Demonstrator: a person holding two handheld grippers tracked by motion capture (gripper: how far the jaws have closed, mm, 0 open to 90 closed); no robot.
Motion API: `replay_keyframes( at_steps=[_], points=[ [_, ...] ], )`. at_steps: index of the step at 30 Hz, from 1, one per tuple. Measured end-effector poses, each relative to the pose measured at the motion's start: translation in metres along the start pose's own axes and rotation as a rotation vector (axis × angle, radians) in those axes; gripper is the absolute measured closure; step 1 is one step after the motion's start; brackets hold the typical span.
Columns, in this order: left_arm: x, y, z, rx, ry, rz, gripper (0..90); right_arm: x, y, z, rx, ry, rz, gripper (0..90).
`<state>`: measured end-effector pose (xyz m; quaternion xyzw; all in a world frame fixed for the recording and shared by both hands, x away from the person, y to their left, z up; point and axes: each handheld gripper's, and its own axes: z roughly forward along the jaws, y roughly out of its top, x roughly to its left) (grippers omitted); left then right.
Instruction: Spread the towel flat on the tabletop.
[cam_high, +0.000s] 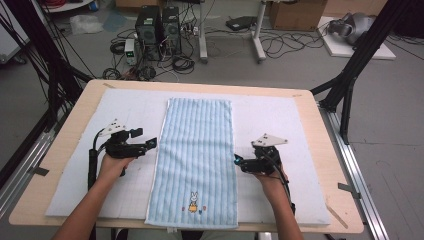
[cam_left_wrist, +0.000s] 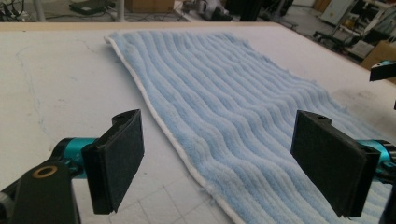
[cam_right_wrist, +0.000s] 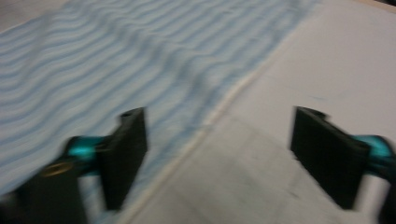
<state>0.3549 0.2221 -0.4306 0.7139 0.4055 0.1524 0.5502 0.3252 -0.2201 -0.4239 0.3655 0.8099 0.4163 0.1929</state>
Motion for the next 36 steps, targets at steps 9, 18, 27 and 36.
replay_keyframes(
  at_steps=[9, 18, 27, 36],
  points=[
    [-0.026, -0.012, 0.008, 0.106, -0.146, 0.085, 55.4, 0.022, -0.008, 0.008, 0.046, 0.133, -0.055, 66.7],
    [-0.048, -0.029, 0.014, 0.317, -0.15, 0.16, 75.3, 0.029, -0.015, 0.017, 0.124, 0.161, -0.05, 71.9],
    [-0.056, -0.033, 0.002, 0.358, -0.161, 0.17, 87.7, 0.028, -0.016, 0.01, 0.168, 0.218, -0.069, 77.0],
    [-0.037, -0.02, 0.001, 0.145, -0.103, 0.11, 49.7, 0.012, -0.008, -0.01, -0.033, 0.092, -0.02, 45.3]
  ],
)
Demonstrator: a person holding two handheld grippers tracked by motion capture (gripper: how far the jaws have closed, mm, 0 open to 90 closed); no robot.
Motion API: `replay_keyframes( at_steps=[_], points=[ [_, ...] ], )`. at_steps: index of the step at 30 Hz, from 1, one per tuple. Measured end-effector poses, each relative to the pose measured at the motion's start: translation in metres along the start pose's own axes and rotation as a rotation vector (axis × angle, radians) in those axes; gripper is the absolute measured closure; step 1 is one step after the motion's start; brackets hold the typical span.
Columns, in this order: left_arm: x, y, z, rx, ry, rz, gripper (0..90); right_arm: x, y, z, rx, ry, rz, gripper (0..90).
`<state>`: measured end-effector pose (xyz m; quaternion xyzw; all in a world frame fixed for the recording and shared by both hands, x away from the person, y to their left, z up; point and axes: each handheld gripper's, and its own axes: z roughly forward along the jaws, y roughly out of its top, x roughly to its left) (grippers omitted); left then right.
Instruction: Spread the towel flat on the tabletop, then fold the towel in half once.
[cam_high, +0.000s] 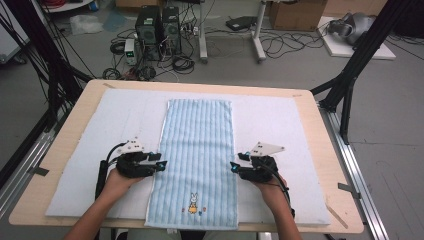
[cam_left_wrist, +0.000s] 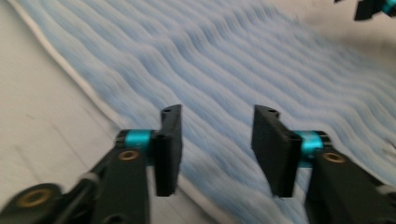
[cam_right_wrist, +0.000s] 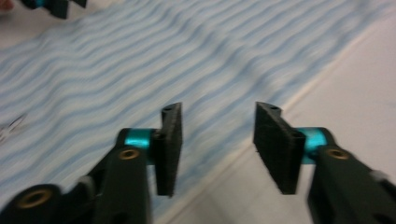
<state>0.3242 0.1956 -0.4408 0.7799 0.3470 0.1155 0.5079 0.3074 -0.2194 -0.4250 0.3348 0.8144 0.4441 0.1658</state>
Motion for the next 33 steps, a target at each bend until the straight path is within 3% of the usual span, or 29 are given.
replay_keyframes(
  at_steps=[2, 4, 8, 11, 15, 21, 33],
  points=[
    [0.005, 0.005, -0.002, -0.062, 0.05, 0.007, 42.1, -0.006, 0.0, -0.006, -0.045, -0.067, 0.023, 36.4],
    [0.011, 0.009, -0.005, -0.107, 0.076, -0.019, 34.9, -0.011, 0.0, -0.011, -0.057, -0.124, 0.055, 28.1],
    [0.018, 0.01, -0.011, -0.13, 0.094, -0.06, 15.8, -0.018, 0.0, -0.016, -0.052, -0.228, 0.051, 16.3],
    [0.022, 0.011, -0.018, -0.15, 0.109, -0.062, 15.4, -0.021, 0.0, -0.016, -0.045, -0.266, 0.056, 12.1],
    [0.027, 0.012, -0.031, -0.171, 0.137, -0.056, 15.5, -0.022, 0.002, -0.019, -0.032, -0.283, 0.031, 12.0],
    [0.036, 0.009, -0.04, -0.182, 0.157, -0.086, 15.5, -0.026, 0.001, -0.018, -0.043, -0.277, 0.05, 11.6],
    [0.033, 0.009, -0.037, -0.179, 0.126, -0.091, 16.3, -0.028, 0.001, -0.018, -0.048, -0.26, 0.069, 11.6]
  ],
)
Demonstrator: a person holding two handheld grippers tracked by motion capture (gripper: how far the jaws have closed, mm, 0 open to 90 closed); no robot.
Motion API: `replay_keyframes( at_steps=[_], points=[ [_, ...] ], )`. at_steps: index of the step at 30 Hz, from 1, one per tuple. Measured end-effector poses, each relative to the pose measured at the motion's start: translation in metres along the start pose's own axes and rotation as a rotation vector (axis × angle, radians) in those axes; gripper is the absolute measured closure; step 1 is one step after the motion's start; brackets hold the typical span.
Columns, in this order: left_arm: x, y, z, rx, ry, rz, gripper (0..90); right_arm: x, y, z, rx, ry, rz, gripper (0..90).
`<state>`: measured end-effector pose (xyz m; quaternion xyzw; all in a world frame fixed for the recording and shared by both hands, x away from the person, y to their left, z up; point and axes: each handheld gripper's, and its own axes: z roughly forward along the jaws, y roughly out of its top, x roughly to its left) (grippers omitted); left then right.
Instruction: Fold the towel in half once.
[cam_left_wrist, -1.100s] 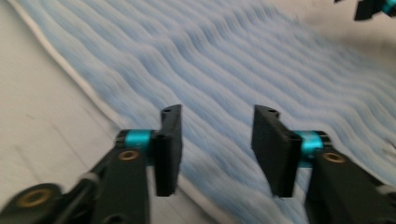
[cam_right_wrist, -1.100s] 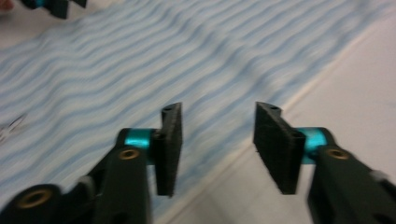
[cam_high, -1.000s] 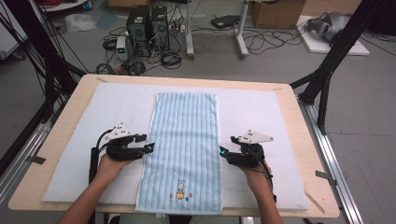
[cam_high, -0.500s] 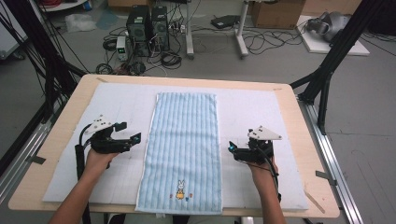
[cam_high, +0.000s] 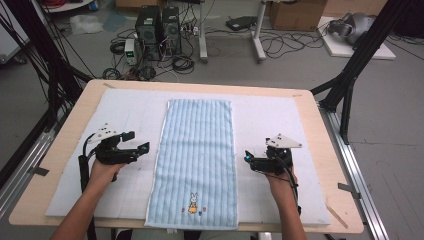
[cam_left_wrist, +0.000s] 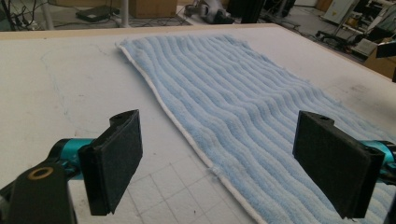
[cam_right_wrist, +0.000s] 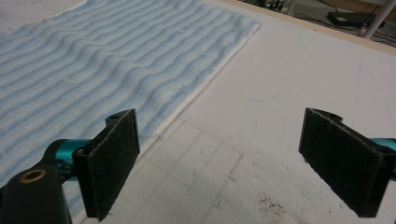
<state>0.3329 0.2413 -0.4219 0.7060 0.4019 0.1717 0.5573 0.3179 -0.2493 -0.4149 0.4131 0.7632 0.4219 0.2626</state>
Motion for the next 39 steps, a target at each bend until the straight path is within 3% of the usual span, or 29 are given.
replay_keyframes(
  at_steps=[9, 17, 22, 25, 29, 32, 36, 39],
  points=[
    [0.004, 0.001, 0.001, -0.017, 0.022, -0.027, 17.4, 0.0, -0.002, -0.002, 0.004, -0.006, 0.003, 11.6],
    [0.004, 0.0, 0.006, 0.022, 0.04, -0.03, 19.5, -0.004, -0.003, 0.0, -0.003, -0.009, 0.021, 11.6],
    [0.01, 0.007, 0.01, -0.016, 0.047, -0.071, 20.4, -0.004, -0.004, 0.0, -0.001, 0.001, 0.027, 11.6],
    [0.014, 0.016, 0.02, -0.018, 0.088, -0.084, 20.4, -0.003, -0.004, 0.0, -0.002, 0.003, 0.026, 11.6],
    [0.016, 0.027, 0.04, 0.034, 0.096, -0.074, 24.8, -0.002, -0.004, 0.001, -0.007, 0.014, 0.035, 11.6],
    [0.017, 0.034, 0.051, 0.041, 0.095, -0.07, 25.1, -0.002, -0.004, 0.002, -0.006, 0.013, 0.029, 11.6],
    [0.022, 0.041, 0.068, 0.026, 0.109, -0.105, 25.0, -0.003, -0.004, 0.002, -0.001, 0.014, 0.039, 11.7],
    [0.028, 0.041, 0.083, 0.076, 0.139, -0.121, 24.4, -0.003, -0.004, 0.002, -0.004, 0.015, 0.043, 11.6]
  ],
)
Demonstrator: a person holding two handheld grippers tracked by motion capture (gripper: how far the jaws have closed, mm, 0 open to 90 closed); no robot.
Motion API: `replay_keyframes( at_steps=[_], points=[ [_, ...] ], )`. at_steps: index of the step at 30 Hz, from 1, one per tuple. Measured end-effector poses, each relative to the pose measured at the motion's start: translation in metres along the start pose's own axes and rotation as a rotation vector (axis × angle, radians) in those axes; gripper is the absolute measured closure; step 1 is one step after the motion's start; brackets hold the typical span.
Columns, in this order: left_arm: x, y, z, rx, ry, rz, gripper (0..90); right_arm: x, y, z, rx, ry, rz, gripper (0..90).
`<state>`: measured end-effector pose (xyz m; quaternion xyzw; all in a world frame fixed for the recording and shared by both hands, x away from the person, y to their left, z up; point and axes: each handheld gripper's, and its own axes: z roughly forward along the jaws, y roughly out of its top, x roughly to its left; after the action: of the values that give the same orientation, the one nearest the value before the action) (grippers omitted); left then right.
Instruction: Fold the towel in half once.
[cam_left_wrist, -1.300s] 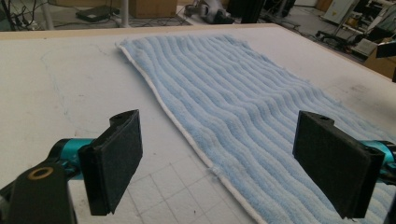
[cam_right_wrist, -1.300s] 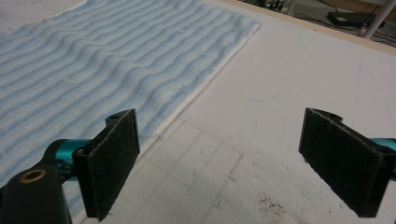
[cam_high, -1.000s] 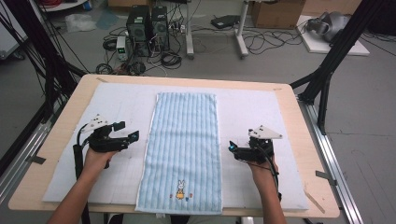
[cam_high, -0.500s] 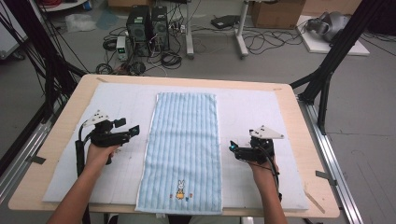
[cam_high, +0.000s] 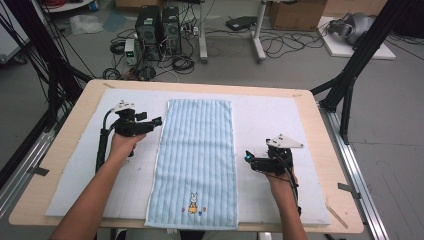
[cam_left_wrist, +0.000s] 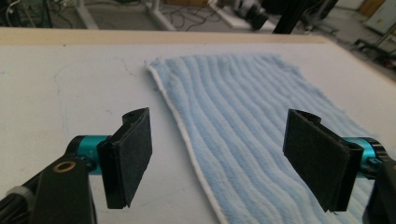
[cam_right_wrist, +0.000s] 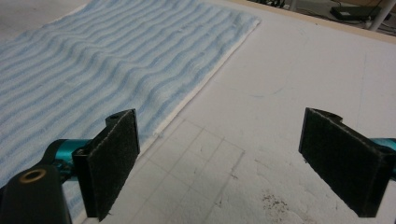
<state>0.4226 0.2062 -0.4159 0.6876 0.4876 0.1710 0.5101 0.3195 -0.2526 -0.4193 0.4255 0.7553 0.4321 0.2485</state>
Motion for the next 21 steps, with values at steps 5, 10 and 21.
replay_keyframes(
  at_steps=[5, 10, 21],
  points=[
    [0.004, 0.007, 0.021, 0.043, 0.024, 0.025, 25.7, -0.001, 0.0, 0.001, 0.001, 0.002, -0.002, 11.6],
    [0.005, 0.01, 0.043, 0.093, 0.037, 0.028, 27.9, -0.001, -0.001, 0.002, 0.006, 0.0, 0.0, 11.6],
    [0.0, 0.0, 0.067, 0.157, 0.072, 0.054, 38.7, -0.003, -0.001, 0.002, 0.007, 0.002, 0.009, 11.6]
  ],
)
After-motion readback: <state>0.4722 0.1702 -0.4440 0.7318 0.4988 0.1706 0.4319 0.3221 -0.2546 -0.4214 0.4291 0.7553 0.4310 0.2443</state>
